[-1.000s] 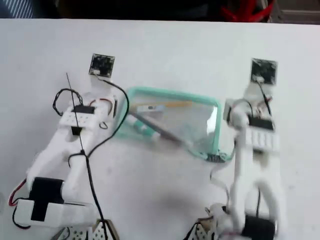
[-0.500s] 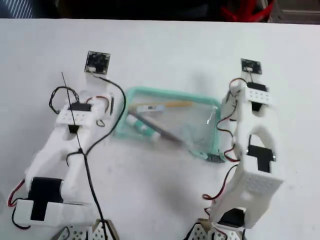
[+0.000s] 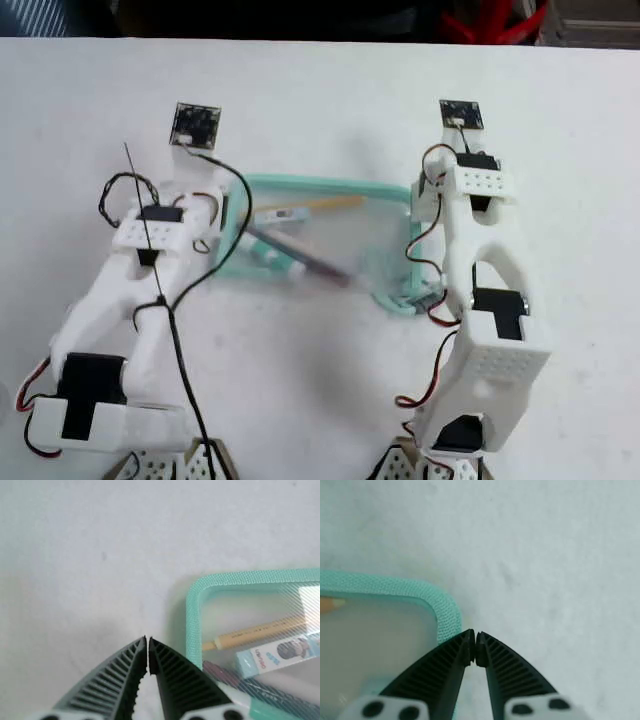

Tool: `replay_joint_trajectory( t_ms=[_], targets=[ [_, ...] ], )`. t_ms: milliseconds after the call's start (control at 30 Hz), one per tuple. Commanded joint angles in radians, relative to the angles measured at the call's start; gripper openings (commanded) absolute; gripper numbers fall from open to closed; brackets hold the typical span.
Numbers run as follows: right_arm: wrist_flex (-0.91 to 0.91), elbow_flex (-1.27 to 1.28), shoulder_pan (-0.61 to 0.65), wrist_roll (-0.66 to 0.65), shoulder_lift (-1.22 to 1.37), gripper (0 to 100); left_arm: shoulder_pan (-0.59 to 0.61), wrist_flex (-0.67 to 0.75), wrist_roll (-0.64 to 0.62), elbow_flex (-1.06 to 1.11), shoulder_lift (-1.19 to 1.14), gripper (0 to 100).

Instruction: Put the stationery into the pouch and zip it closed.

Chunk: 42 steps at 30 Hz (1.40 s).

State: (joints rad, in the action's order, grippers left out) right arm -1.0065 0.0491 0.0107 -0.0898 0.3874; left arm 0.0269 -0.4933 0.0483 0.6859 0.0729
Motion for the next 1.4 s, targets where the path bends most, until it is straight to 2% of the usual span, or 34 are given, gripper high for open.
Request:
replay_joint_trajectory(
  t_ms=[0,200,367,500,600,733,900,1167,1367],
  targets=[
    [0.021,-0.037,0.053,-0.009,-0.005,1.7,0.01,0.0,0.011,-0.046,0.005,3],
    [-0.021,-0.041,-0.045,0.0,-0.101,1.7,0.002,-0.006,-0.003,-0.06,0.013,3],
    [-0.042,-0.025,-0.062,-0.009,-0.242,1.7,0.048,-0.089,-0.138,-0.14,0.015,3],
    [-0.042,-0.031,-0.028,-0.009,-0.331,1.8,0.168,-0.23,-0.189,-0.315,0.015,3],
    [-0.064,-0.031,0.002,0.0,-0.43,1.8,0.203,-0.354,-0.199,-0.47,0.015,3],
    [-0.188,-0.031,0.065,0.0,-0.636,1.8,0.205,-0.644,-0.084,-0.73,0.022,2],
    [-0.318,-0.025,0.148,0.0,-0.921,1.8,0.206,-0.99,-0.075,-0.996,0.107,2],
    [-0.398,-0.023,0.231,0.0,-1.239,1.8,0.206,-1.215,-0.066,-1.023,0.34,2],
    [-0.421,0.087,0.236,0.0,-1.435,1.8,0.203,-1.263,-0.066,-0.93,0.641,2]
  ],
)
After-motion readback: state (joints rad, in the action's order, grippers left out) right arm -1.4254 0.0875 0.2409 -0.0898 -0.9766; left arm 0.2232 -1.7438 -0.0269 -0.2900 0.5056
